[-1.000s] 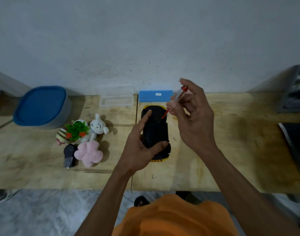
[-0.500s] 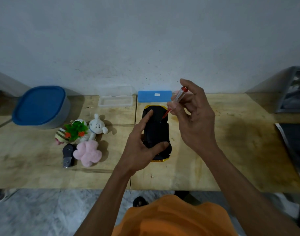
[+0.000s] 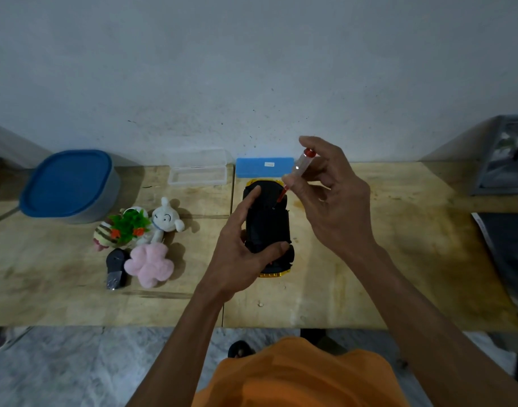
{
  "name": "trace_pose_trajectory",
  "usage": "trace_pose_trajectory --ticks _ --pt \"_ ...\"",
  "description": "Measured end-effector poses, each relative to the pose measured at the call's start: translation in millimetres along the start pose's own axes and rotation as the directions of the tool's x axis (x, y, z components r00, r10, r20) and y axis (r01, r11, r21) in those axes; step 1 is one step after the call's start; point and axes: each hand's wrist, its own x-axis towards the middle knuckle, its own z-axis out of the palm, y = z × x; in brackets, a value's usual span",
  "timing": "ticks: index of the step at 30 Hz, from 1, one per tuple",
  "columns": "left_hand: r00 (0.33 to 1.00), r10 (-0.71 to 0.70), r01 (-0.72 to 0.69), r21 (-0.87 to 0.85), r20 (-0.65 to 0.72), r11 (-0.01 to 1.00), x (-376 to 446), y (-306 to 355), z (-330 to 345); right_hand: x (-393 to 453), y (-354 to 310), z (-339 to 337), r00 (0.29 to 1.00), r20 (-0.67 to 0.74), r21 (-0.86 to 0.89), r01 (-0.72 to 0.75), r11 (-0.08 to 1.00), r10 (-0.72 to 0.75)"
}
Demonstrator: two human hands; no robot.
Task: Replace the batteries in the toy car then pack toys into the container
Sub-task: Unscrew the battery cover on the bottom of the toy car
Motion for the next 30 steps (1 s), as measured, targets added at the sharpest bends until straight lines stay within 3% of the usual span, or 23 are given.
trace_pose_trajectory --ticks 6,26,30 --pt "1.000 -0.010 0.009 -0.028 -0.003 1.000 -1.4 4.7 0.6 1.7 -3.5 0.9 0.997 0.069 -0.011 0.038 0.999 -0.037" --pt "1.000 -0.006 0.007 -0.043 0.012 0.999 -1.7 5.7 -2.1 7.7 -3.1 5.5 0.998 -0.035 -0.062 0.049 0.997 -0.051" --pt "1.000 -0.017 0.018 -0.046 0.013 0.999 -2.3 3.7 -4.6 7.6 -4.7 8.1 1.000 -0.003 -0.046 0.028 0.999 -0.028"
